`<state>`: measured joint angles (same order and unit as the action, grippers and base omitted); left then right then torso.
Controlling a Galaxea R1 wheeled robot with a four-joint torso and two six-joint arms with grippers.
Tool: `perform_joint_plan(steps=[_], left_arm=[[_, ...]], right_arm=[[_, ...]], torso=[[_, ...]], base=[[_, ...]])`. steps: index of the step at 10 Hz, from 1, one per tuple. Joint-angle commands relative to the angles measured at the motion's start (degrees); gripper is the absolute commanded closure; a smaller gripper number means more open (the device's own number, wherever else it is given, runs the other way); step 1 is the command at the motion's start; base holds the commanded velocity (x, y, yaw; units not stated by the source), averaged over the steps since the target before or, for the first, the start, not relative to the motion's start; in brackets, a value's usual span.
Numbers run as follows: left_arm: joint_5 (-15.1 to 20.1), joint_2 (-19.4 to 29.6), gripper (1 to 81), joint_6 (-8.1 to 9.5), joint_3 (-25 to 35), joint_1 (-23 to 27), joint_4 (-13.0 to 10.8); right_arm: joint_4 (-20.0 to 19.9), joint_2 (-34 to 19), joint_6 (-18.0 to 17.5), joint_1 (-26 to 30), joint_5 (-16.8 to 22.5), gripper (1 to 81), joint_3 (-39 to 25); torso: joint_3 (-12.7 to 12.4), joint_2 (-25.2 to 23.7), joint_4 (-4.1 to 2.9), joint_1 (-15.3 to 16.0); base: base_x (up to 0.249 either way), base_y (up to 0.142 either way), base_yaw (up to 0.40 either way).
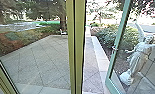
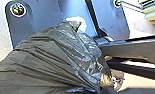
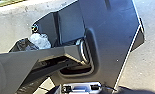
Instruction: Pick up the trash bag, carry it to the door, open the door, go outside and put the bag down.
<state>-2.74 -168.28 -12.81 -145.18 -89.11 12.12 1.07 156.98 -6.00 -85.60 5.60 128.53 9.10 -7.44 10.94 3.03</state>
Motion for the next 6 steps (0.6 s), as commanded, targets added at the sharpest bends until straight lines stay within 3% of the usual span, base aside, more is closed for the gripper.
perform_joint_plan(steps=[1,2,3,6], left_arm=[[3.5,-1.0,81.1,-0.2,-1.7,2.4,-0.2],[3.5,-1.5,81.1,-0.2,-2.6,2.7,-0.3],[3.5,-1.9,81.1,-0.2,-3.5,2.8,-0.3],[3.3,-2.6,81.1,-0.2,-5.7,2.9,-0.2]], right_arm=[[-0.5,7.2,0.4,1.3,3.4,1.0,10.8],[-0.6,9.3,0.3,1.3,3.4,1.0,13.3],[-0.5,10.9,0.4,1.2,3.4,1.0,15.8],[1.7,15.6,0.5,0.3,2.3,1.0,21.0]], torso=[[-5.1,0.0,0.0,0.0],[-1.6,0.0,-0.02,0.0],[-3.3,0.0,0.0,0.0],[-4.2,-0.1,-0.02,-0.1]], base=[[0.0,0.0,0.0],[0.0,0.0,0.0],[0.0,0.0,0.0],[0.0,0.0,0.0]])
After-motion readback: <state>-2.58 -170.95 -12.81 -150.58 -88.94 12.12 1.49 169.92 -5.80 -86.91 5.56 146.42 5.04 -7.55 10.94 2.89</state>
